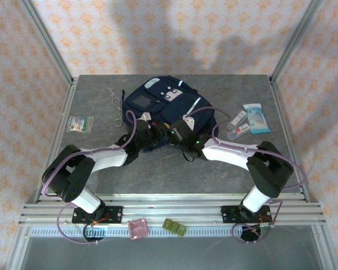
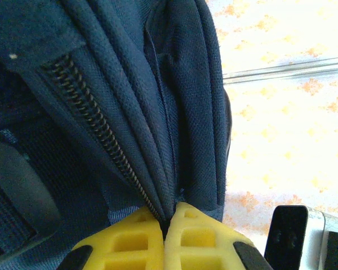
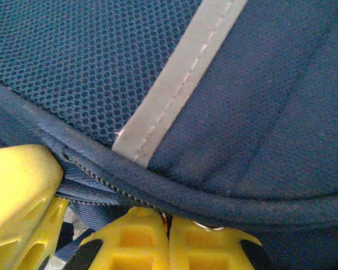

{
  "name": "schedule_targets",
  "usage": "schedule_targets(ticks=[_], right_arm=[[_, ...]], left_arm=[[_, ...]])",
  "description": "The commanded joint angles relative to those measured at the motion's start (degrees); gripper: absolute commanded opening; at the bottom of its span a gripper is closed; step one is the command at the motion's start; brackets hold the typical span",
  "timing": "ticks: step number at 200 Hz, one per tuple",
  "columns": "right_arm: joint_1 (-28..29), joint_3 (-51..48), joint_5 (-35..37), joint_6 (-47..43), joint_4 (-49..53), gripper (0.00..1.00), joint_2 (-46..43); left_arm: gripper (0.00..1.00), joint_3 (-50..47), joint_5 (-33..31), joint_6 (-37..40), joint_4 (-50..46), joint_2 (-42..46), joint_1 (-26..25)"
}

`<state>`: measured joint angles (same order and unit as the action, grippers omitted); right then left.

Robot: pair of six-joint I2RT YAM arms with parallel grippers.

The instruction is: Pack the student bag

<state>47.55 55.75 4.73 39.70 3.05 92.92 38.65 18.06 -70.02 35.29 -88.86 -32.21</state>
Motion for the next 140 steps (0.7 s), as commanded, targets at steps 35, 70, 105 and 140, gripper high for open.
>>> schedule_targets(ticks=[35,70,105,140], right_arm=[[-1.4,0.9,0.6,2.3,8.0,0.23,-0.2],[-1.1,-1.5,1.5,5.0,7.5,0.10,-0.9],[-0.4,-0.5,3.7,6.0,9.5,0.20,-2.2],[0.0,-2.2,4.7,7.1,10.1,0.21,-7.5]], left_arm=[[0.00,2.3,4.1,0.8,12.0,3.2,0.0],[0.00,1.8,4.6,-0.1,13.2,3.2,0.0],[0.00,2.1,4.3,0.6,12.3,3.5,-0.1],[0.00,1.9,4.7,0.0,13.1,2.9,-0.1]])
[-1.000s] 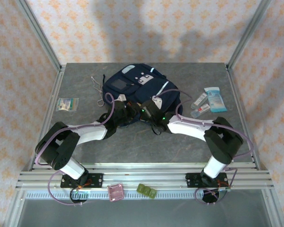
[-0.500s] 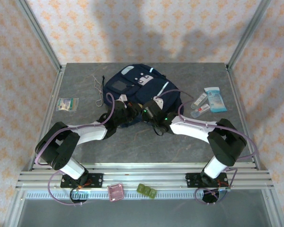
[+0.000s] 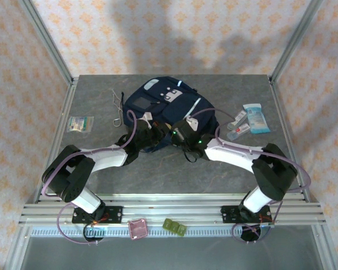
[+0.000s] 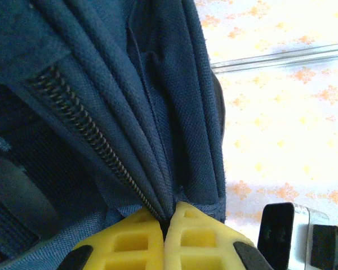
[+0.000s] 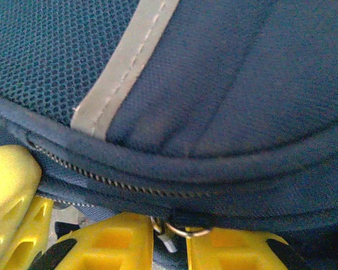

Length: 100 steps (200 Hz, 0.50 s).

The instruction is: Pack the student bag

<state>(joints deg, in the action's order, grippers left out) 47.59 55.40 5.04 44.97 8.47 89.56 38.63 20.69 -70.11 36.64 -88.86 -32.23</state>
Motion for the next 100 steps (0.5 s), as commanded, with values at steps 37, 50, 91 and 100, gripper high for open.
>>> schedule_targets(ticks=[37,50,91,100], right_arm=[[0.0,-2.6,4.6,1.1,3.9,0.22,-5.2],[0.0,-2.0,4.4,0.5,3.6,0.22,-4.4],[0.0,0.4,5.3,-0.9,4.2,0.26,0.1],[0.0,0.8,4.9,-1.2,3.9,0.26,0.9]], left_arm=[[0.00,1.8,2.8,-0.1,11.9,2.8,-0.2],[0.00,1.9,3.0,-0.1,11.9,2.9,-0.2],[0.00,2.4,3.4,-0.7,12.4,2.6,-0.4],[0.00,2.5,3.4,-0.9,12.6,2.5,-0.5]])
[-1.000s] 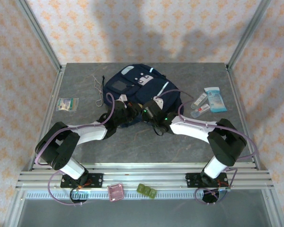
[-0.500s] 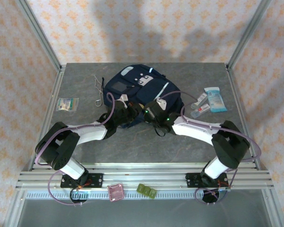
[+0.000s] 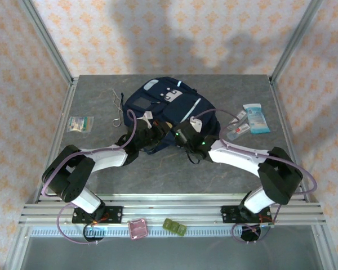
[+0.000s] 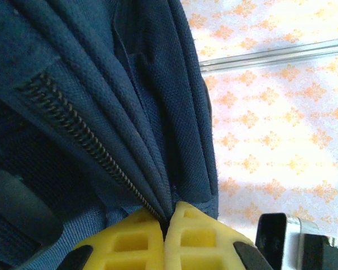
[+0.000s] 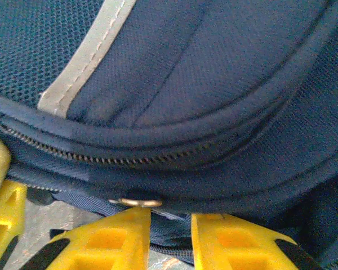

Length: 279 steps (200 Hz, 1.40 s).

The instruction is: Pack the student bag

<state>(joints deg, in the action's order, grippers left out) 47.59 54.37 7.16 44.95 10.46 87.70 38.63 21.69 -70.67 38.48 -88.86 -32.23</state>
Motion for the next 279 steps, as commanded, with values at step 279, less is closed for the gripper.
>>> schedule_targets(ticks=[279], right_arm=[[-3.6,-4.6,-2.8,-11.5,-5.7,0.25,-8.4]], left_arm=[[0.00,4.3,4.1,-2.4,13.3,0.0,-0.8]])
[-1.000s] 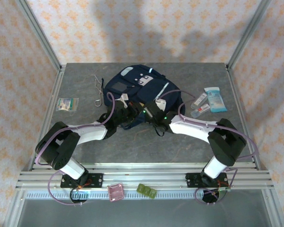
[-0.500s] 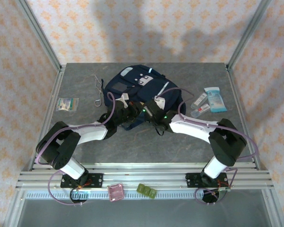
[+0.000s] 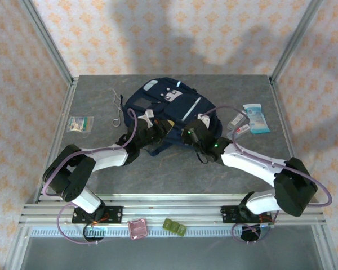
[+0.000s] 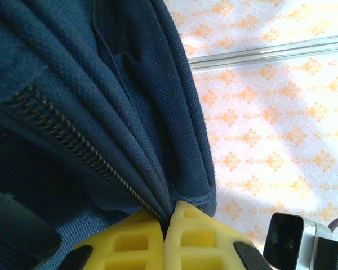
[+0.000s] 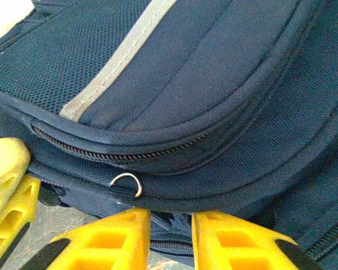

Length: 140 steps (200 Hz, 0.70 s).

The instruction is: Pack the student bag

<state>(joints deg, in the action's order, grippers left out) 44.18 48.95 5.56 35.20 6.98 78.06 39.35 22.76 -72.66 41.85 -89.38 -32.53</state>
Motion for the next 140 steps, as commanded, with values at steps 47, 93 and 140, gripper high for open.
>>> schedule_targets(ticks=[47,93,140], right_arm=[[0.1,1.6,-3.2,-2.3,-4.3,0.24,3.6],[-0.1,5.0,-1.3,-2.7,-4.0,0.26,7.5],[0.2,4.1,-2.5,-2.6,-5.4,0.34,8.4]], left_arm=[[0.00,3.4,3.1,-0.9,10.4,0.6,-0.5],[0.00,3.4,3.6,-1.5,11.0,0.5,-0.6],[0.00,2.6,3.5,-2.0,12.1,0.5,-0.6]])
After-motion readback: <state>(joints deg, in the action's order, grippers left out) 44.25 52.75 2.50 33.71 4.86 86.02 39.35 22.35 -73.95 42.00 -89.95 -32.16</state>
